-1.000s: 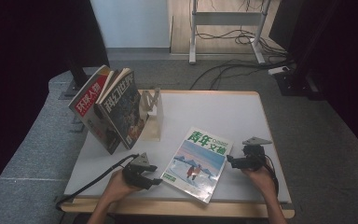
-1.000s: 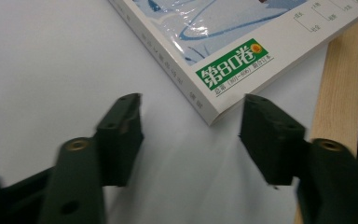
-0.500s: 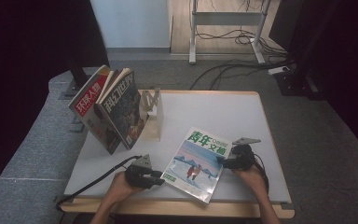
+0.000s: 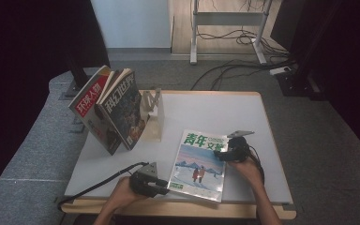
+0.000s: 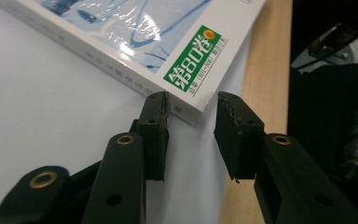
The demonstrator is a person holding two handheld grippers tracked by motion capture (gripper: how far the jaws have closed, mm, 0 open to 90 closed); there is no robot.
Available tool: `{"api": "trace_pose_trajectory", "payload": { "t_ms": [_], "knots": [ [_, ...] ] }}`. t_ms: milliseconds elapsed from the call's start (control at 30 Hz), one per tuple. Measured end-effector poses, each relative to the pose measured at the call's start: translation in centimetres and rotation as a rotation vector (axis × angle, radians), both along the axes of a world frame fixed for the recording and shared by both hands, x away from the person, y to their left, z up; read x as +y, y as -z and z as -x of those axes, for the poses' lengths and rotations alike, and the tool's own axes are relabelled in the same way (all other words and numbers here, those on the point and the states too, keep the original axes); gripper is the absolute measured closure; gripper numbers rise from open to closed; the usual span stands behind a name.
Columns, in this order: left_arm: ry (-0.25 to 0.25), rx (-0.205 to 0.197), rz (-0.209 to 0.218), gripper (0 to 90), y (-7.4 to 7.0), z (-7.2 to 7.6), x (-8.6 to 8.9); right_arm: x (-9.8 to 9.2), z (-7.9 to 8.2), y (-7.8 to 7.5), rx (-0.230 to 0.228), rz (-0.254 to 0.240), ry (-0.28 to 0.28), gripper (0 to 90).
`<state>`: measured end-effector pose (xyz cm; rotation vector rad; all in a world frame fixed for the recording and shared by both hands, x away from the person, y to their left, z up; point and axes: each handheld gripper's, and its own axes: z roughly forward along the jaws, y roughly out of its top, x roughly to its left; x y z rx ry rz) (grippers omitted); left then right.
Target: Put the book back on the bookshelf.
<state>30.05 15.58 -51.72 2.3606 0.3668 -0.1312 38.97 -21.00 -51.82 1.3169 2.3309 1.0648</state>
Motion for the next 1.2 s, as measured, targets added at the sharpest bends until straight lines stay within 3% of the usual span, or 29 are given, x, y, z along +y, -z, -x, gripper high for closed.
{"api": "trace_pose_trajectory", "payload": {
  "t_ms": [267, 333, 433, 467, 533, 567, 600, 633, 667, 700, 800, 833, 933, 967, 1100, 1167, 1200],
  "knots": [
    [-0.012, -0.009, -0.007, 55.2, 0.1, -0.4, -0.1, 0.7, -0.7, -0.3, -0.011, 0.035, -0.02, 19.8],
    [-0.029, -0.024, -0.024, 44.5, -0.1, -0.6, 0.1, 0.7, -0.6, -0.2, -0.023, 0.031, -0.019, 19.6],
    [-0.061, -0.047, -0.054, 39.5, -0.4, -1.0, 0.5, 0.5, -0.5, -0.2, -0.029, 0.028, -0.02, 19.8],
    [-0.068, -0.046, -0.037, 35.7, -0.5, -1.1, 0.8, 0.4, -0.4, -0.2, -0.027, 0.027, -0.024, 19.4],
    [-0.095, -0.027, 0.007, 34.2, -0.6, -1.4, 1.5, 0.1, -0.3, -0.3, -0.025, 0.033, -0.023, 16.7],
    [-0.138, -0.016, 0.03, 30.5, -0.6, -1.9, 2.2, -0.1, -0.1, -0.4, -0.027, 0.034, -0.022, 15.9],
    [-0.138, -0.016, 0.03, 27.8, -0.6, -1.9, 2.2, -0.1, -0.1, -0.4, -0.027, 0.034, -0.022, 15.9],
    [-0.193, -0.036, 0.043, 24.7, -0.5, -2.5, 2.9, -0.3, 0.2, -0.6, -0.032, 0.031, -0.021, 13.8],
    [-0.193, -0.036, 0.043, 21.2, -0.5, -2.5, 2.9, -0.3, 0.2, -0.6, -0.032, 0.031, -0.021, 13.8],
    [-0.24, -0.061, 0.044, 17.7, -0.3, -2.8, 3.2, -0.5, 0.5, -0.7, -0.033, 0.035, -0.026, 13.0],
    [-0.284, -0.088, 0.038, 12.1, 0.0, -3.3, 3.5, -0.8, 1.0, -0.9, -0.04, 0.035, -0.024, 10.2],
    [-0.326, -0.114, 0.018, 9.6, 0.2, -3.6, 3.6, -0.9, 1.2, -0.9, -0.04, 0.034, -0.023, 8.0],
    [-0.353, -0.143, -0.012, 1.3, 0.6, -4.0, 3.5, -1.0, 1.5, -0.7, -0.039, 0.038, -0.024, 3.6],
    [-0.374, -0.167, -0.05, 0.0, 0.9, -4.2, 3.4, -1.0, 1.8, -0.6, -0.039, 0.048, -0.025, 0.0],
    [-0.391, -0.167, -0.057, 0.0, 0.9, -4.4, 3.5, -0.9, 2.1, -0.3, -0.036, 0.055, -0.032, 0.0],
    [-0.409, -0.192, -0.099, 0.0, 1.1, -4.4, 3.3, -0.8, 2.3, 0.0, -0.031, 0.058, -0.035, 0.0],
    [-0.412, -0.175, -0.106, 0.0, 1.2, -4.5, 3.3, -0.7, 2.4, 0.1, -0.029, 0.061, -0.039, 0.0]
  ]
}}
